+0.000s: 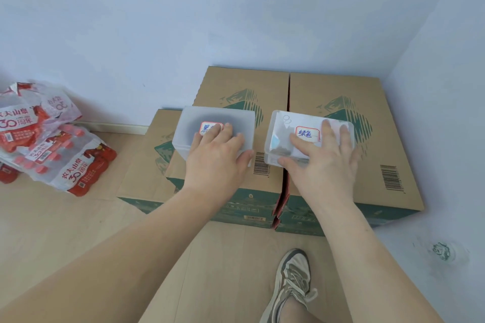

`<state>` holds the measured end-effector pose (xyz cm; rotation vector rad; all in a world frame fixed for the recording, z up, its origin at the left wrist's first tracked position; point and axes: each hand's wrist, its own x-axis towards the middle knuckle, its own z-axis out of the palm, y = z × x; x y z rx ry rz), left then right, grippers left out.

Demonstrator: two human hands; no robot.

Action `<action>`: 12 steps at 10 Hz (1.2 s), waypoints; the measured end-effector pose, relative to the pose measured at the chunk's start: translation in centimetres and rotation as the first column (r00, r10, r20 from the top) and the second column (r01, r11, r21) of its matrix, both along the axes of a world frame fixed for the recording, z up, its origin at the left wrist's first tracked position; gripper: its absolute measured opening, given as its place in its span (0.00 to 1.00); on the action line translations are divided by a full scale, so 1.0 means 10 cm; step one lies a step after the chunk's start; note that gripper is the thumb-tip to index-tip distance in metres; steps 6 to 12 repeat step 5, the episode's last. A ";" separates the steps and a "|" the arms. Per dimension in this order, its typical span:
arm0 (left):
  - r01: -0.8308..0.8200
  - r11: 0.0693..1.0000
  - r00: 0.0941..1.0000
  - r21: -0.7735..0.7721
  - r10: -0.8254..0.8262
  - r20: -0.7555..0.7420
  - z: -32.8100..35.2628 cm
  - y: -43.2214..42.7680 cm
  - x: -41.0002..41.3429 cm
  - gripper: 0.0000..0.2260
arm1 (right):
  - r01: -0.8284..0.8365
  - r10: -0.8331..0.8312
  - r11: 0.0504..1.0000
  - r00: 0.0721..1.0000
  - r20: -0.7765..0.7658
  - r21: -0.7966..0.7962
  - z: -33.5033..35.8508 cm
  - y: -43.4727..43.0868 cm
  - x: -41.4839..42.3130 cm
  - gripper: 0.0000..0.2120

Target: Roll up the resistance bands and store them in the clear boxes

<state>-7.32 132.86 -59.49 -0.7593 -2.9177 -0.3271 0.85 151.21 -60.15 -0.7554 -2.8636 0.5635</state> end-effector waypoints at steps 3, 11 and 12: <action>0.007 0.999 0.999 0.048 -0.009 0.031 -0.03 -0.03 -0.05 0.14 | -0.065 0.063 0.996 0.997 -0.040 -0.053 -0.01 0.00 0.00 0.10; 0.094 0.991 0.987 -0.100 -0.080 0.136 0.19 -0.10 -0.05 0.21 | -0.100 0.099 0.995 0.995 -0.030 -0.013 0.09 -0.01 0.08 0.24; 0.094 0.991 0.987 -0.100 -0.080 0.136 0.19 -0.10 -0.05 0.21 | -0.100 0.099 0.995 0.995 -0.030 -0.013 0.09 -0.01 0.08 0.24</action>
